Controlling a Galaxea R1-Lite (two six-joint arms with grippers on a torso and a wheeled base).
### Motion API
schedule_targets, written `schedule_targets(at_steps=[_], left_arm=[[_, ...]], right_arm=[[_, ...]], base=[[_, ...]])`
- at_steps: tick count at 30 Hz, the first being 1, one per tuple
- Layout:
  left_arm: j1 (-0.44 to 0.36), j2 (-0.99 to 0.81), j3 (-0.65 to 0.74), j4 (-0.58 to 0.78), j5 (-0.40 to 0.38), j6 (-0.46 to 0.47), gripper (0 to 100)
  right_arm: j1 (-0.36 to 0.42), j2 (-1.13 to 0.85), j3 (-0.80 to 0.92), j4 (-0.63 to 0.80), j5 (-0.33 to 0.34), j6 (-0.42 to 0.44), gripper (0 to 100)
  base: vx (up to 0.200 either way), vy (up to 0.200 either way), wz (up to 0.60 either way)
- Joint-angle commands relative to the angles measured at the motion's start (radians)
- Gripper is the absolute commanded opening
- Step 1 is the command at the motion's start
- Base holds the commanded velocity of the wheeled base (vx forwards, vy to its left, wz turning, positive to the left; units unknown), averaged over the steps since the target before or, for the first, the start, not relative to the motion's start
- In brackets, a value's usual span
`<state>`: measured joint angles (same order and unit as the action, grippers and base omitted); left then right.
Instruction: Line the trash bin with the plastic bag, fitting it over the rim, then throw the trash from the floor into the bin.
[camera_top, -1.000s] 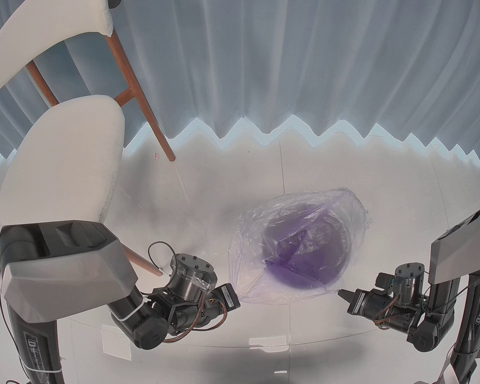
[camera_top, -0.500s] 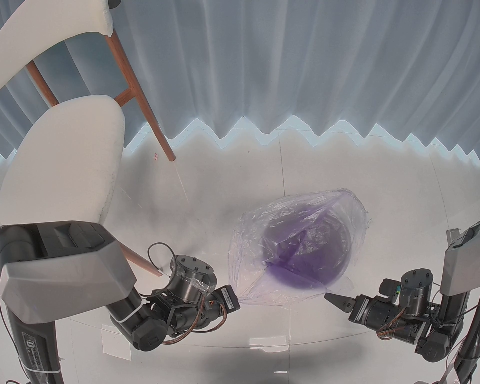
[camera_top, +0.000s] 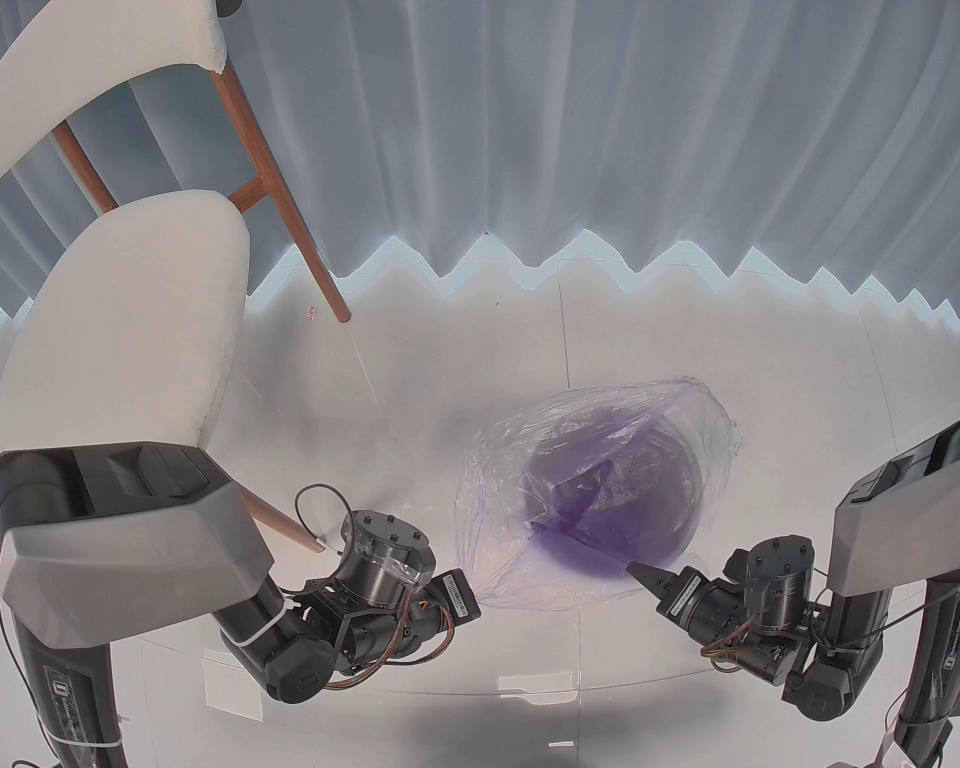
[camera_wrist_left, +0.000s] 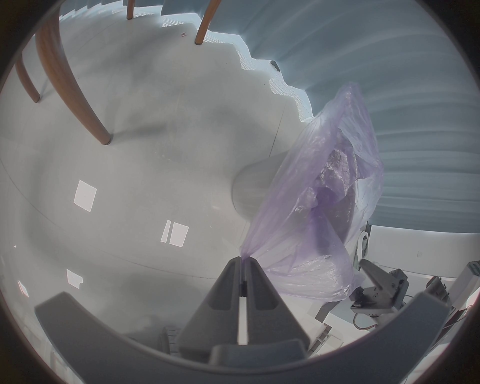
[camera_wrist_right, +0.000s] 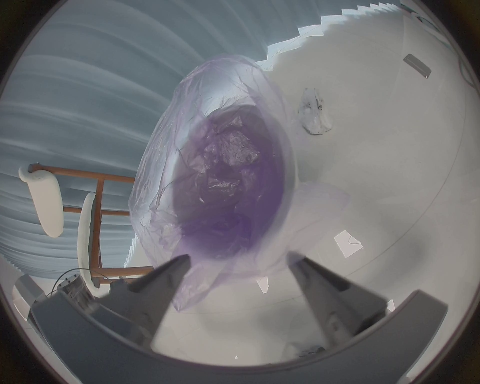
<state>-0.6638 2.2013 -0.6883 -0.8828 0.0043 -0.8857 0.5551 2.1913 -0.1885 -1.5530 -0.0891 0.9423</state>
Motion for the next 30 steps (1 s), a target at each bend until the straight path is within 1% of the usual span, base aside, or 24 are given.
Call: schedule_targets(at_steps=[1,8,9,10,11,12,13,14,15,17,19,25,30], left_arm=[[0.0,0.0,-0.002,-0.001,0.002,0.001,0],[0.009,0.006,-0.005,0.001,0.003,0.002,0],[0.013,0.011,-0.007,0.002,0.002,0.022,0],[0.013,0.011,-0.007,0.002,0.002,0.025,0],[0.018,0.015,-0.005,0.002,0.002,0.054,0],[0.026,0.025,-0.005,0.002,0.0,0.111,0],[0.027,0.026,-0.005,0.002,0.0,0.116,0],[0.033,0.046,-0.008,0.002,0.0,0.163,0],[0.035,0.063,-0.016,0.001,-0.001,0.191,0],[0.039,0.086,-0.037,0.002,-0.003,0.226,0],[0.041,0.103,-0.068,0.011,-0.003,0.238,0],[0.052,0.161,-0.151,0.015,0.002,0.243,0],[0.05,0.161,-0.177,0.001,0.003,0.24,0]], right_arm=[[0.003,0.039,-0.032,-0.013,-0.006,0.003,0],[0.005,0.044,0.009,-0.013,-0.006,-0.01,0],[0.008,0.047,0.044,-0.013,-0.004,-0.045,0],[0.008,0.047,0.046,-0.013,-0.004,-0.048,0],[0.008,0.05,0.066,-0.013,0.002,-0.082,0],[0.009,0.065,0.084,-0.013,0.012,-0.125,0],[0.009,0.068,0.084,-0.013,0.014,-0.128,0],[0.009,0.096,0.089,-0.015,0.028,-0.16,0],[0.009,0.116,0.083,-0.015,0.028,-0.185,0],[0.006,0.153,0.073,-0.016,0.029,-0.22,0],[0.005,0.193,0.047,-0.016,0.028,-0.241,0],[-0.004,0.278,-0.026,-0.016,0.022,-0.244,0],[-0.047,0.28,-0.037,-0.016,0.02,-0.241,0]], base=[[0.0,0.0,0.0],[0.0,0.0,0.0],[0.0,0.0,0.0],[0.0,0.0,0.0],[0.0,0.0,0.0],[0.0,0.0,0.0],[0.0,0.0,0.0],[0.0,0.0,0.0],[0.0,0.0,0.0],[0.0,0.0,0.0],[0.0,0.0,0.0],[0.0,0.0,0.0],[0.0,0.0,0.0]])
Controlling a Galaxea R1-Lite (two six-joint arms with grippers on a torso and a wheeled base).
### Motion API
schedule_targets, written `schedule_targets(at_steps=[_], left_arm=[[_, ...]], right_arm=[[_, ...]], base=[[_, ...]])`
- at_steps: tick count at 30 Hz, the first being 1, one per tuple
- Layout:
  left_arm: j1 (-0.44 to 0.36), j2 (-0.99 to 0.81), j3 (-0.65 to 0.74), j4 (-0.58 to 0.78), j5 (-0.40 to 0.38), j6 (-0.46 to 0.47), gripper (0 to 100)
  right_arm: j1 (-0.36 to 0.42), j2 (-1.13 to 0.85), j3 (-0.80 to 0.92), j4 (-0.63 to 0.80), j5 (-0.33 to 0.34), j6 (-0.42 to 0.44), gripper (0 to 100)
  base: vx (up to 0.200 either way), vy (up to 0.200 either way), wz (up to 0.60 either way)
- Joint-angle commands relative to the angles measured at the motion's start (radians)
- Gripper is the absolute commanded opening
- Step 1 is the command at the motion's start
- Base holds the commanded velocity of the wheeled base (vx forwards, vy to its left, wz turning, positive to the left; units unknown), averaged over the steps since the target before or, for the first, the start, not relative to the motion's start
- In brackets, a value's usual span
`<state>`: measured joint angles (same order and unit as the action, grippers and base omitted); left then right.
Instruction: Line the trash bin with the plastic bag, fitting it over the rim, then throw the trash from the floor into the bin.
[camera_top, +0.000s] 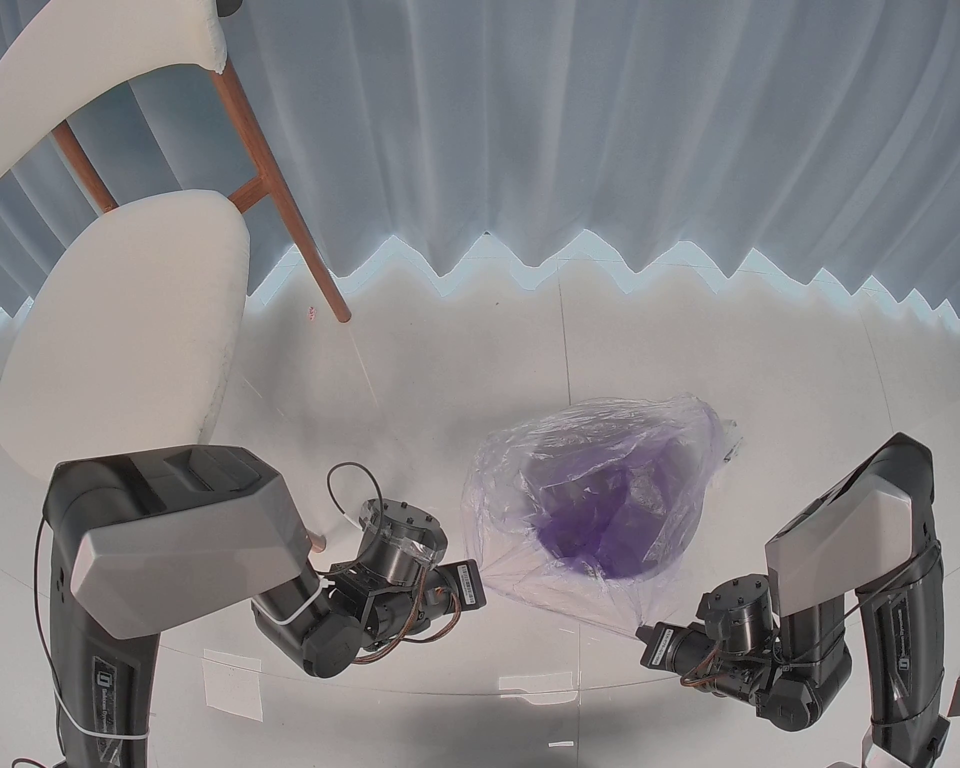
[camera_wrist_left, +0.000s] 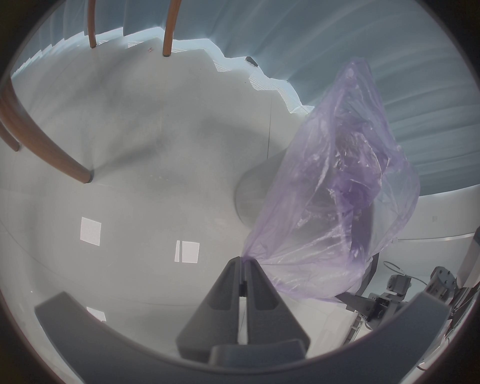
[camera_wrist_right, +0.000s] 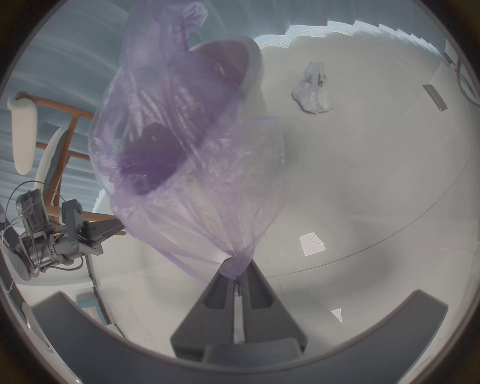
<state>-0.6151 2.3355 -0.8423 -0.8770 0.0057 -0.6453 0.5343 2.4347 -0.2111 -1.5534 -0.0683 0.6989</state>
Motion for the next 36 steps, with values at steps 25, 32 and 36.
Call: schedule_targets(at_steps=[25,32,36], left_arm=[[-0.077,-0.499,0.364,-0.204,0.016,0.0,100],[-0.061,-0.585,0.365,-0.335,-0.029,0.019,100],[0.021,-0.614,0.325,-0.471,-0.061,0.236,100]], right_arm=[[-0.063,-0.454,0.18,-0.013,0.116,-0.049,100],[-0.069,-0.52,-0.017,0.076,0.116,-0.133,100],[-0.131,-0.612,-0.287,0.394,0.125,-0.157,100]], base=[[0.0,0.0,0.0],[0.0,0.0,0.0],[0.0,0.0,0.0]])
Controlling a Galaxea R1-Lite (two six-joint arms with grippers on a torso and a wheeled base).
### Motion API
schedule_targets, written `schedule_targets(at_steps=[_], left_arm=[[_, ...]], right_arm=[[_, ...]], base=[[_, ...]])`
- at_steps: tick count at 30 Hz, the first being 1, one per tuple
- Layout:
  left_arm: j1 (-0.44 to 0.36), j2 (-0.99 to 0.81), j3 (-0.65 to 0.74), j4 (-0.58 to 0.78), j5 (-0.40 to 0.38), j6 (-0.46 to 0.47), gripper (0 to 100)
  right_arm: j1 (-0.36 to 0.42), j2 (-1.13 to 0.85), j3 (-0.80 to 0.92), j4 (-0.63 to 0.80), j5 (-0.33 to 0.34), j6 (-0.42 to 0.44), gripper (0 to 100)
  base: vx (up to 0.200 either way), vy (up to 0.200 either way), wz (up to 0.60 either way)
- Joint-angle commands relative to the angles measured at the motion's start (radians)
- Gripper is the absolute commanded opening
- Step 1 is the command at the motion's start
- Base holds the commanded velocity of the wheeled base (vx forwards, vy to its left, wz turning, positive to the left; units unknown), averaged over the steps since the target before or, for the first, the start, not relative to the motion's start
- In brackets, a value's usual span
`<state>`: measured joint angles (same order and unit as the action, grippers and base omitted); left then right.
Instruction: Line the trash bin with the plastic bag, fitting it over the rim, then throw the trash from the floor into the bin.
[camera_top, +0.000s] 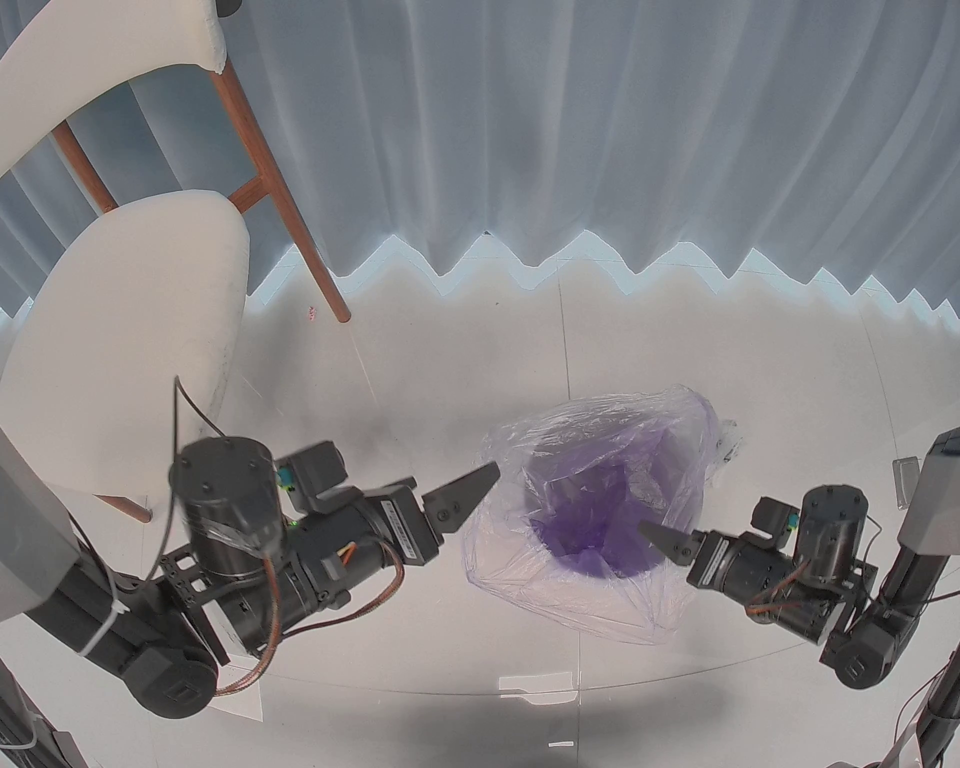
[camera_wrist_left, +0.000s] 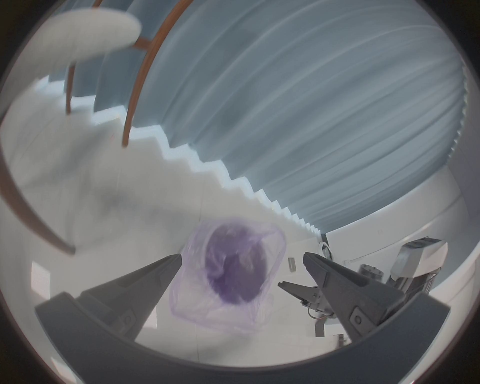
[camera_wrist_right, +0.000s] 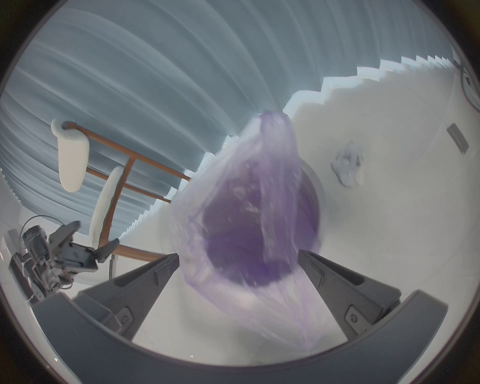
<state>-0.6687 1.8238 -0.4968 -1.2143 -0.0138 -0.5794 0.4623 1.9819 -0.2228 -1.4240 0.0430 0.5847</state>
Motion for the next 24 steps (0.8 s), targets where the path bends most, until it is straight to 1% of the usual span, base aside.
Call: schedule_targets(at_steps=[1,3,4,5,6,7,9,12,13,14,15,16,17,18,24], left_arm=[[0.1,-0.118,-0.037,-0.136,-0.074,0.211,100],[0.14,-0.156,-0.062,-0.123,-0.132,0.276,100],[0.146,-0.166,-0.065,-0.119,-0.141,0.288,100],[0.158,-0.201,-0.066,-0.093,-0.164,0.339,100],[0.158,-0.204,-0.066,-0.09,-0.167,0.345,100],[0.158,-0.247,-0.057,-0.059,-0.175,0.392,100],[0.147,-0.296,-0.032,-0.03,-0.175,0.431,100],[0.129,-0.373,0.009,0.028,-0.175,0.475,100],[0.127,-0.377,0.011,0.032,-0.175,0.477,100],[0.126,-0.426,0.046,0.078,-0.175,0.495,100],[0.126,-0.449,0.06,0.101,-0.175,0.5,100],[0.126,-0.449,0.06,0.101,-0.175,0.5,100],[0.127,-0.488,0.084,0.147,-0.175,0.504,100],[0.129,-0.503,0.092,0.163,-0.173,0.504,100],[0.141,-0.512,0.118,0.174,-0.167,0.503,100]], right_arm=[[-0.08,-0.176,-0.337,0.358,0.015,-0.048,100],[-0.119,-0.198,-0.464,0.531,0.015,-0.078,100],[-0.126,-0.202,-0.487,0.563,0.015,-0.089,100],[-0.154,-0.213,-0.563,0.671,0.015,-0.131,100],[-0.157,-0.213,-0.569,0.679,0.015,-0.135,100],[-0.182,-0.219,-0.63,0.766,0.015,-0.186,100],[-0.198,-0.224,-0.67,0.824,0.015,-0.232,100],[-0.203,-0.221,-0.69,0.863,0.015,-0.261,100],[-0.203,-0.221,-0.69,0.863,0.015,-0.261,100],[-0.205,-0.219,-0.681,0.866,0.014,-0.287,100],[-0.206,-0.219,-0.673,0.867,0.011,-0.307,100],[-0.206,-0.219,-0.673,0.867,0.011,-0.307,100],[-0.217,-0.221,-0.645,0.87,0.009,-0.339,100],[-0.222,-0.222,-0.63,0.87,0.009,-0.348,100],[-0.223,-0.209,-0.547,0.858,0.009,-0.365,100]], base=[[0.0,0.0,0.0],[0.0,0.0,0.0],[0.0,0.0,0.0],[0.0,0.0,0.0],[0.0,0.0,0.0],[0.0,0.0,0.0],[0.0,0.0,0.0],[0.0,0.0,0.0],[0.0,0.0,0.0],[0.0,0.0,0.0],[0.0,0.0,0.0],[0.0,0.0,0.0],[0.0,0.0,0.0],[0.0,0.0,0.0],[0.0,0.0,0.0]])
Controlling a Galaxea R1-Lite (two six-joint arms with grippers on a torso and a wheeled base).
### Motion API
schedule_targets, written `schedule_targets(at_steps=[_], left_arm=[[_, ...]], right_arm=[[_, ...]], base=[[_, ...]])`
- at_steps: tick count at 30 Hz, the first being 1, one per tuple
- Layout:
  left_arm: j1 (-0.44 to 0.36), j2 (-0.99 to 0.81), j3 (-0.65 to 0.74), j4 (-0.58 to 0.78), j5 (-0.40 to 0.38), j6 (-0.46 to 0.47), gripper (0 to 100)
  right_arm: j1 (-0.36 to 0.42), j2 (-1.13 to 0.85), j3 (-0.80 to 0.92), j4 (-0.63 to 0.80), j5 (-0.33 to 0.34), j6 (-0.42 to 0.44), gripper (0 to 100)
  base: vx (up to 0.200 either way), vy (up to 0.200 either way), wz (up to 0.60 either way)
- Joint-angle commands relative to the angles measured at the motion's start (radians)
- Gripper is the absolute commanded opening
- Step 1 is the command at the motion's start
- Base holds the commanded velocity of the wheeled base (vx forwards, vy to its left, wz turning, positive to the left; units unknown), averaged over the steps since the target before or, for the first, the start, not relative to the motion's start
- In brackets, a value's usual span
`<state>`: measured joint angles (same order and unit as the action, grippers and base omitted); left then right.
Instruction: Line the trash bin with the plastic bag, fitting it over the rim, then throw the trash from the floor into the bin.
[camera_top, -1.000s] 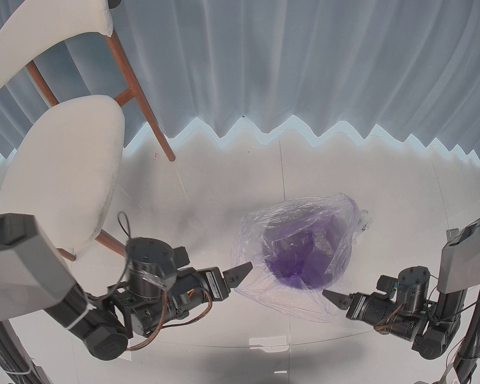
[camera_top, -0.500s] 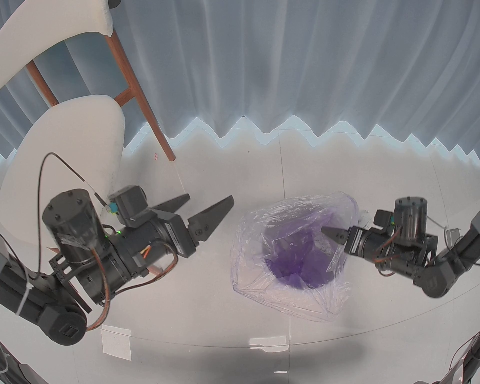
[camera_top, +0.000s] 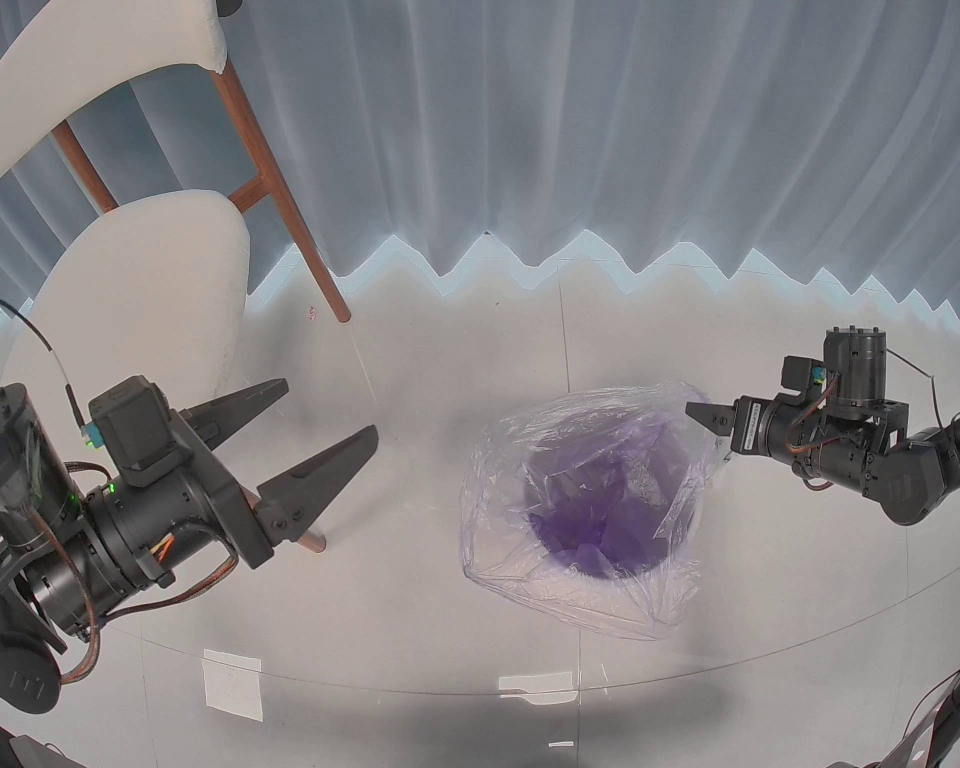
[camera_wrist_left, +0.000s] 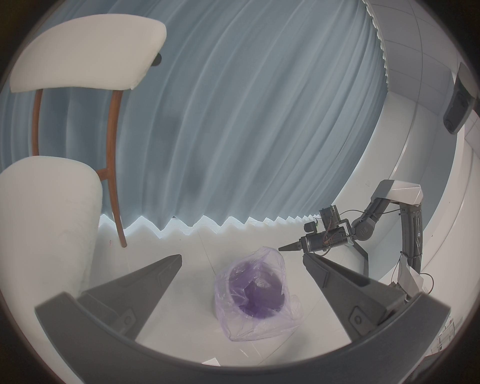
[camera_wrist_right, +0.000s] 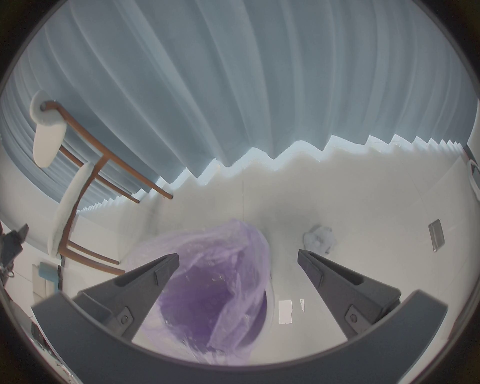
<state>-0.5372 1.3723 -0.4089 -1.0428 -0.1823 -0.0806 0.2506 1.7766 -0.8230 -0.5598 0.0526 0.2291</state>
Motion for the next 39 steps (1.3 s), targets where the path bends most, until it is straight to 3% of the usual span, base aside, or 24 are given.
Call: schedule_targets(at_steps=[1,20,21,31,35,39], left_arm=[[0.01,-0.059,0.038,0.0,0.001,0.004,100],[0.023,-0.047,0.081,-0.006,0.001,0.005,100],[0.023,-0.047,0.088,-0.006,0.001,0.007,100],[0.023,-0.045,0.104,-0.006,-0.002,0.009,100],[0.023,-0.03,0.104,-0.006,-0.005,0.018,100],[0.023,-0.006,0.096,-0.008,-0.006,0.027,100]], right_arm=[[-0.011,0.004,0.064,-0.008,0.0,-0.008,100],[-0.013,0.139,0.102,-0.129,-0.01,-0.002,100],[-0.013,0.141,0.1,-0.129,-0.011,0.002,0],[-0.07,0.147,0.123,-0.132,-0.008,0.022,0],[-0.12,0.219,0.16,-0.267,-0.007,0.087,0],[-0.125,0.276,0.186,-0.374,-0.007,0.098,0]], base=[[0.0,0.0,0.0],[0.0,0.0,0.0],[0.0,0.0,0.0],[0.0,0.0,0.0],[0.0,0.0,0.0],[0.0,0.0,0.0]])
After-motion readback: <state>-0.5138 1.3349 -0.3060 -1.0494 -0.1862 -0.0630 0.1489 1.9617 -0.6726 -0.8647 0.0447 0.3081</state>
